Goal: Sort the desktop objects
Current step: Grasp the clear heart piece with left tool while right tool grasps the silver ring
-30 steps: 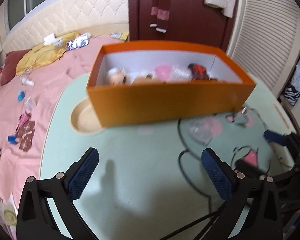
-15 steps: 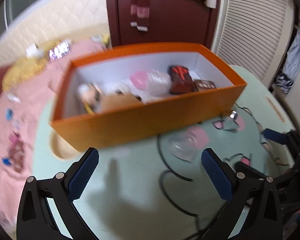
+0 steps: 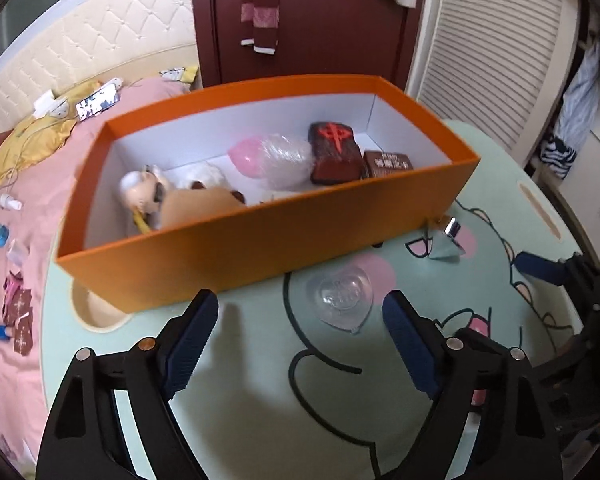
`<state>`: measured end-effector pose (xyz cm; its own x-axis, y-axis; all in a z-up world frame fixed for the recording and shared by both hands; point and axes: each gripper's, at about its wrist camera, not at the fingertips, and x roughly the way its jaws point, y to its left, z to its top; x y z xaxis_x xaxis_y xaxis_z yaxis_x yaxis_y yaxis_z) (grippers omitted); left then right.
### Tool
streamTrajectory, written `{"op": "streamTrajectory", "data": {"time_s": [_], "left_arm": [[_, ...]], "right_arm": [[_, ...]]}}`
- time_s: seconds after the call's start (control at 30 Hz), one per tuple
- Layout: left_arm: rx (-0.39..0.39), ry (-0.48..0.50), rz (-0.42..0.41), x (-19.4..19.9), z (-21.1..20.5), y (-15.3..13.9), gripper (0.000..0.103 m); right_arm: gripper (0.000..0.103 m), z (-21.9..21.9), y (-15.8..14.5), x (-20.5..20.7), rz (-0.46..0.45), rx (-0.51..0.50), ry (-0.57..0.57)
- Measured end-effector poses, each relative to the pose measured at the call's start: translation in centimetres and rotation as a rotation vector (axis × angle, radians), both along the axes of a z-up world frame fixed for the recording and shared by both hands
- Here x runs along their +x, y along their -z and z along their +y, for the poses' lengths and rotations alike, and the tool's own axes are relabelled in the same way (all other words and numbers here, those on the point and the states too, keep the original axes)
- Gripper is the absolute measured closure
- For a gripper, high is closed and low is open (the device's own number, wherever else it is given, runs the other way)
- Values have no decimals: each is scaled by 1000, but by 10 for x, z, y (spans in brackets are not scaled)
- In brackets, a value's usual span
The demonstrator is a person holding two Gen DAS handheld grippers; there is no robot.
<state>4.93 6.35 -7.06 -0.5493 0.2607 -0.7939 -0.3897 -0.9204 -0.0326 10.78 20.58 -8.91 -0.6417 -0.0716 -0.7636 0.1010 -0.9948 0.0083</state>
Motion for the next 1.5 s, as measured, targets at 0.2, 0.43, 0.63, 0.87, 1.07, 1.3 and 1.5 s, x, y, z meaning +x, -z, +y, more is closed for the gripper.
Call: {"op": "streamTrajectory", "data": {"time_s": [0.2,0.43,0.63,0.87,1.07,1.3,1.5], "left_arm": [[-30,14,4,-4,12,7,33],[-8,48,16,2,13,6,63],[52,-3,36,9,-13,-2,63],[80,-103,29,16,-55,-3,63],[114,-152,15,17,-71,8,63],[149,-173,18,20,-79,10,63],[155,-178,22,21,-78,11,63]], "right_arm": [[0,1,1,0,2,-1,-3],[0,1,1,-1,3,0,-3],[0,0,1,0,1,0,-1],[0,-3,0,-3,-7,4,-1],[0,-9,-3,-11,-9,-8,4],[0,-11,-6,-28,-10,-40,33],[11,-10,-8,-40,0,-64,60]]}}
